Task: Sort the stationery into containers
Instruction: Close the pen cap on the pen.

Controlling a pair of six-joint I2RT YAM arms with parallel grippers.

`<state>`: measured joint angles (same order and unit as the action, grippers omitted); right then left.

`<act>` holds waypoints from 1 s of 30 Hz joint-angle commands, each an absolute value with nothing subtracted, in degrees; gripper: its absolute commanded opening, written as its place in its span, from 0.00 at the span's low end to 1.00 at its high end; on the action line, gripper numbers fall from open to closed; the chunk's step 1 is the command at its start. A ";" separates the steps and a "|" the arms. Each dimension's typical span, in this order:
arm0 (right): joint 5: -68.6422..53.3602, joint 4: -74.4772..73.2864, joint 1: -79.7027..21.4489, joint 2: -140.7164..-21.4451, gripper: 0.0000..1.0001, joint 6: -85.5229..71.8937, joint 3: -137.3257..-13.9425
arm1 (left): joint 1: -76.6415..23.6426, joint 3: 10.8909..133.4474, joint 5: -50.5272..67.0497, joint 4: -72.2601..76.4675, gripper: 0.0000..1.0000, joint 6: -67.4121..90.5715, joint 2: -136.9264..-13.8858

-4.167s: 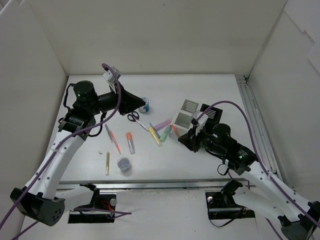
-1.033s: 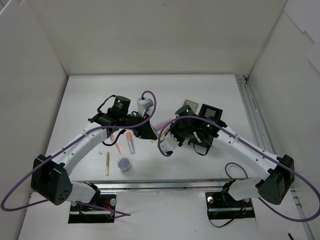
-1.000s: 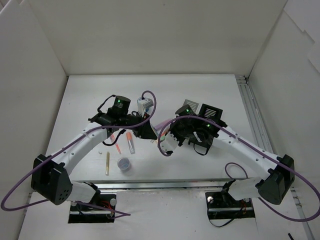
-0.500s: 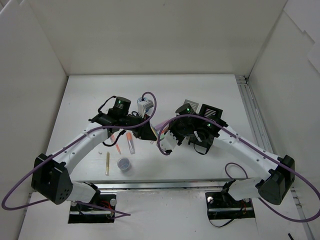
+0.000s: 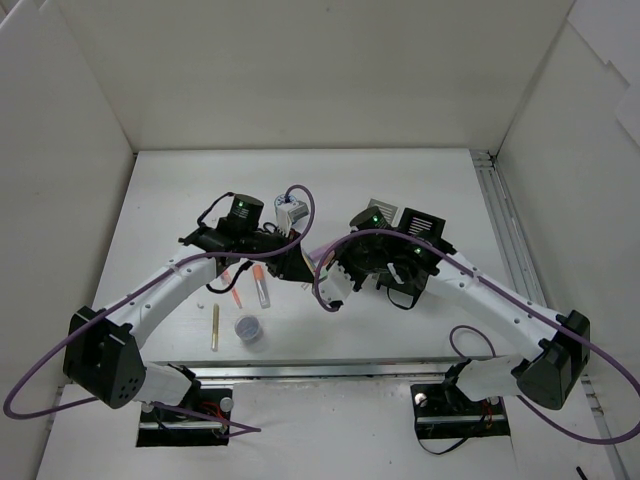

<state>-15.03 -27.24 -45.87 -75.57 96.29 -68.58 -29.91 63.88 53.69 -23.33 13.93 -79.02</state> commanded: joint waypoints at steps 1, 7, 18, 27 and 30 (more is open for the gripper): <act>-15.30 -25.58 -47.20 -73.56 0.00 97.21 -69.44 | -30.15 64.42 53.88 -21.27 0.00 13.98 -77.96; -16.00 -25.58 -47.81 -72.60 0.00 97.82 -68.56 | -30.15 64.25 53.53 -21.09 0.00 14.15 -77.78; -11.95 -25.49 -48.34 -74.09 0.00 97.03 -68.55 | -30.15 63.46 53.96 -20.66 0.00 14.24 -76.20; -12.21 -25.58 -48.25 -75.24 0.00 96.68 -69.35 | -30.15 63.10 54.05 -20.13 0.00 14.15 -75.15; -12.48 -25.49 -48.25 -74.97 0.00 96.68 -68.82 | -30.15 63.19 54.14 -20.13 0.00 14.06 -74.97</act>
<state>-12.73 -27.20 -47.75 -75.64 96.53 -68.03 -29.91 62.00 53.52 -22.96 13.96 -77.56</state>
